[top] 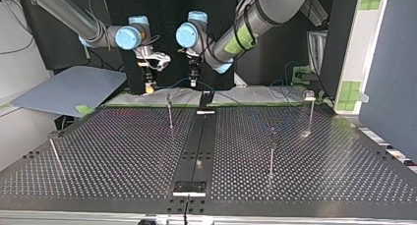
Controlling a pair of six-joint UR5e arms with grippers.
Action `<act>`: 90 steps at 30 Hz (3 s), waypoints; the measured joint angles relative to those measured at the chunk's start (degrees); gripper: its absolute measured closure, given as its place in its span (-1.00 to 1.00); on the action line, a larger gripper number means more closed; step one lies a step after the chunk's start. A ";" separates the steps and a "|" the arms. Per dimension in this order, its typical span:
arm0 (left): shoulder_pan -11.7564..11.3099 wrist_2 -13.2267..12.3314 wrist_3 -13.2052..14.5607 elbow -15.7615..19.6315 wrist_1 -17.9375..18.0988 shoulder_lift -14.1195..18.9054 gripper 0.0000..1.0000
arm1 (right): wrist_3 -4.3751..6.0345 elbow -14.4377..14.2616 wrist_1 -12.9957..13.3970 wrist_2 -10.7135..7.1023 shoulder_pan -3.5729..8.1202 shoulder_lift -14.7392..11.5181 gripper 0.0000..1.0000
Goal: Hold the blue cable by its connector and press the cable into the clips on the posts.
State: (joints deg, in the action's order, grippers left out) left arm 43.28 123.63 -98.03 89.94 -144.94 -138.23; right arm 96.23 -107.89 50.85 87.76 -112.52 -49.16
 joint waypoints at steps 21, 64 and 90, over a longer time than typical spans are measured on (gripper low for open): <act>0.71 -2.78 -3.59 -7.56 -1.39 -3.91 1.00 | 0.42 0.19 1.21 -6.42 5.63 1.21 1.00; -0.86 -11.23 -5.78 -18.31 -4.48 -8.47 1.00 | 3.71 5.06 0.80 -12.94 11.26 2.82 1.00; -2.81 -12.84 -5.72 -18.94 -4.40 -8.75 1.00 | 2.99 8.84 -2.23 -12.95 11.87 4.71 1.00</act>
State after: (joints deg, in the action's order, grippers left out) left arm 40.47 110.79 -103.75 71.00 -149.34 -146.98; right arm 99.21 -99.05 48.61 74.80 -100.64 -44.45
